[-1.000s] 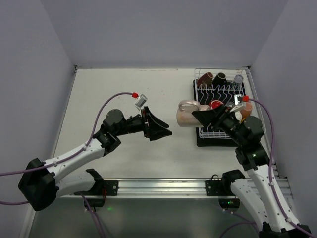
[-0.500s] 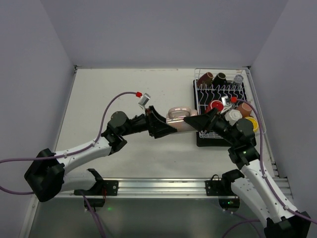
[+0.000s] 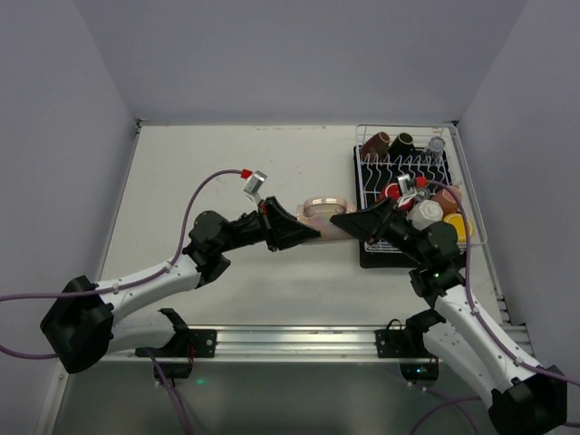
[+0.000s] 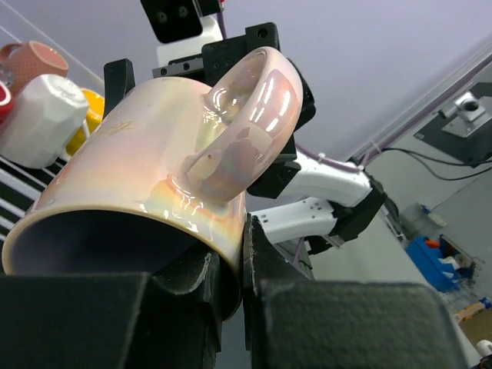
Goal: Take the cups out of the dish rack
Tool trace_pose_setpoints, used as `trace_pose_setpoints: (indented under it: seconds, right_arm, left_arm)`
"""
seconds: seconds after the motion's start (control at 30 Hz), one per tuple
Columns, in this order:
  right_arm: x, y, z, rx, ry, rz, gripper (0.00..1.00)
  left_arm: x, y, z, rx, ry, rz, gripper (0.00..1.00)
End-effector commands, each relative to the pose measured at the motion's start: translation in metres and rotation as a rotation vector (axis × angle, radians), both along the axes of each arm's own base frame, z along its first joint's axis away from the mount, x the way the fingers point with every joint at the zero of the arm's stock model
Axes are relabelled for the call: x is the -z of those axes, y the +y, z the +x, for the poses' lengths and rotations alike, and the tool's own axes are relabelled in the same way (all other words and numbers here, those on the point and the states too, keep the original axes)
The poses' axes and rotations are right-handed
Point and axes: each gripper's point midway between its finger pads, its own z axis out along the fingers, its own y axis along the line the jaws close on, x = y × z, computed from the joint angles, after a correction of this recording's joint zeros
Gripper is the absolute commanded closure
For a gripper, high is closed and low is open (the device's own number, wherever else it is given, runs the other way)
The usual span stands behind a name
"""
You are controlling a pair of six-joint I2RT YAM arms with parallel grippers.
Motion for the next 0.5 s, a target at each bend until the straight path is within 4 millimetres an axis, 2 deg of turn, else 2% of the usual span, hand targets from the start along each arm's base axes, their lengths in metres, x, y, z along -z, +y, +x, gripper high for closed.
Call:
trace_pose_setpoints:
  seconds: [0.0, 0.03, 0.07, 0.1, 0.3, 0.33, 0.37, 0.47]
  right_arm:
    - [-0.002, 0.002, 0.000, 0.006, -0.029, 0.012, 0.01]
    - [-0.001, 0.000, 0.000, 0.012, -0.033, 0.009, 0.01]
    - [0.000, 0.000, 0.001, 0.019, -0.032, 0.004, 0.01]
    - [-0.001, -0.001, 0.001, 0.026, -0.043, -0.001, 0.01]
    - [-0.014, -0.009, -0.002, 0.055, -0.091, -0.015, 0.01]
    - [-0.013, -0.009, -0.001, 0.063, -0.089, -0.021, 0.01]
    - [-0.010, -0.010, 0.001, 0.071, -0.082, -0.036, 0.01]
    - [-0.004, -0.010, 0.005, 0.080, -0.069, -0.051, 0.01]
  left_arm:
    - [-0.004, 0.009, -0.003, -0.058, -0.088, -0.023, 1.00]
    - [-0.011, 0.015, -0.004, -0.089, -0.124, -0.032, 1.00]
    - [-0.001, 0.018, -0.002, -0.111, -0.105, 0.005, 1.00]
    - [0.000, 0.022, 0.001, -0.145, -0.123, 0.016, 1.00]
    - [-0.004, 0.054, 0.017, -0.336, -0.169, 0.100, 1.00]
    - [-0.009, 0.060, 0.020, -0.373, -0.174, 0.100, 1.00]
    - [-0.005, 0.064, 0.024, -0.391, -0.165, 0.120, 1.00]
    - [-0.011, 0.071, 0.024, -0.400, -0.178, 0.079, 1.00]
